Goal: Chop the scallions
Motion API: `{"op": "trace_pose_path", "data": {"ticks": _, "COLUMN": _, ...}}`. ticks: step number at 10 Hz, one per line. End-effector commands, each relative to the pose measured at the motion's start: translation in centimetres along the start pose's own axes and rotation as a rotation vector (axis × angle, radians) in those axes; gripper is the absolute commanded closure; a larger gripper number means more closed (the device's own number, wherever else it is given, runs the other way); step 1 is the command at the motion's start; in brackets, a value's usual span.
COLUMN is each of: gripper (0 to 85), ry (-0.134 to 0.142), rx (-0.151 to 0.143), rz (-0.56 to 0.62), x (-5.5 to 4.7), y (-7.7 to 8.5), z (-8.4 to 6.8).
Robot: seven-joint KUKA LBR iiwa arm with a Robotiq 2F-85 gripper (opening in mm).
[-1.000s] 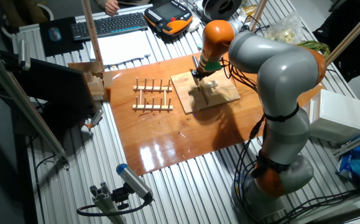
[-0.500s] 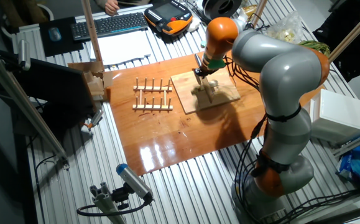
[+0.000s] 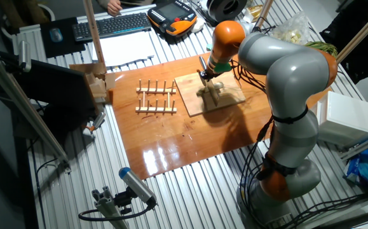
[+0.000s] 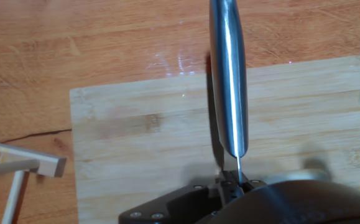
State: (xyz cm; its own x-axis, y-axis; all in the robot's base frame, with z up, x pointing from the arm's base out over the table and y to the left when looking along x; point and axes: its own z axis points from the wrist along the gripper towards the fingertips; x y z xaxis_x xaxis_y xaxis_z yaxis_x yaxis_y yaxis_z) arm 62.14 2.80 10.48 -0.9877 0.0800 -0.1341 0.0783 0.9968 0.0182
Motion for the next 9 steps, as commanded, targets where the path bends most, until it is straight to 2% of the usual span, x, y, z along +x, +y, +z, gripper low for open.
{"op": "trace_pose_path", "data": {"ticks": 1, "gripper": 85.0, "ry": -0.001, "rx": -0.001, "rz": -0.001, "x": -0.03, "y": 0.00, "z": 0.13}}
{"op": "trace_pose_path", "data": {"ticks": 9, "gripper": 85.0, "ry": -0.007, "rx": -0.001, "rz": -0.001, "x": 0.40, "y": -0.12, "z": 0.58}}
